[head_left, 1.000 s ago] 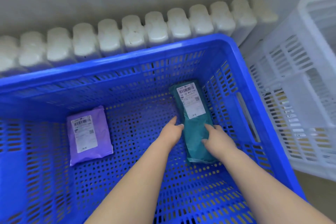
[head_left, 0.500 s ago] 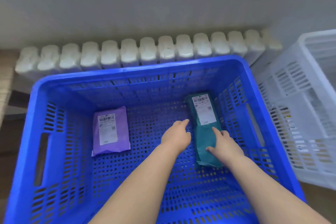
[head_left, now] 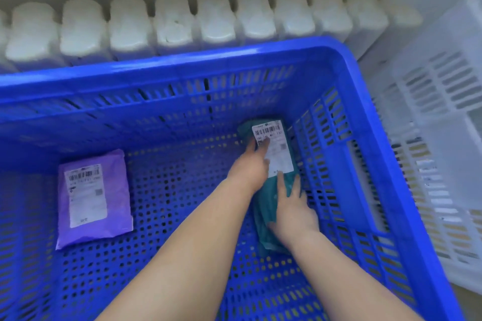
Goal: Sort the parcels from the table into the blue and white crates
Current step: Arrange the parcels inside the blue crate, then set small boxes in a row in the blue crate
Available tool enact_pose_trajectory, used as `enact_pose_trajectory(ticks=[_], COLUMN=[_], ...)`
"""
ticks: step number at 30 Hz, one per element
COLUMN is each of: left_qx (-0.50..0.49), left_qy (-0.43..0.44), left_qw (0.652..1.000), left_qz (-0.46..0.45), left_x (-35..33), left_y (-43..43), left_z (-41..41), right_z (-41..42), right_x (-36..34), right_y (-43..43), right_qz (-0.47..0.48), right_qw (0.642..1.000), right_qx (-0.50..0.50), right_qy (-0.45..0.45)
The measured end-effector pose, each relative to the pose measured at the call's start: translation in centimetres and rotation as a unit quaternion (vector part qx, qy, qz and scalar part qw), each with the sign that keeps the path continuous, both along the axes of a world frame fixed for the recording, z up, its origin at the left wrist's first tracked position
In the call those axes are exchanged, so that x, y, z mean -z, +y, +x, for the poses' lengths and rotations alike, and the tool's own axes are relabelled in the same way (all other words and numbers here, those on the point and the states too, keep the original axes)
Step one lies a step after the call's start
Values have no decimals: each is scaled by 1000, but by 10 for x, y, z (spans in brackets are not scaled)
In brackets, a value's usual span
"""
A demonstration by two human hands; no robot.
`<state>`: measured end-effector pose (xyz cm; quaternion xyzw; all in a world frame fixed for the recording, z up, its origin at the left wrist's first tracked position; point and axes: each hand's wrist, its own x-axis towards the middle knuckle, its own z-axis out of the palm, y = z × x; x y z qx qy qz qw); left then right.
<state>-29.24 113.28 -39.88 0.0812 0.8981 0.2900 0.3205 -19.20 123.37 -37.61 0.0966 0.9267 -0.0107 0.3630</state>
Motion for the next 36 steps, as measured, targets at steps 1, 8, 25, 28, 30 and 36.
enact_pose_trajectory(ticks=[1, 8, 25, 28, 30, 36], left_qx=[14, 140, 124, 123, 131, 109], left_qy=[6, 100, 102, 106, 86, 24], left_qw=[1000, 973, 978, 978, 976, 973], left_qz=[-8, -153, -131, -134, -149, -201], left_x=[4, 13, 2, -8, -17, -59], left_y=[-2, 0, 0, -9, -17, -53], left_z=[-2, -17, -8, 5, 16, 56], right_z=[1, -2, 1, 3, 5, 10], right_x=[1, 6, -2, -14, -22, -66], right_y=[1, 5, 18, 19, 20, 8], right_qz=[10, 21, -15, -18, -17, -23], right_qw=[1000, 996, 998, 998, 998, 997], right_qx=[-16, -75, -48, -33, -22, -30], right_qy=[14, 38, 46, 57, 65, 60])
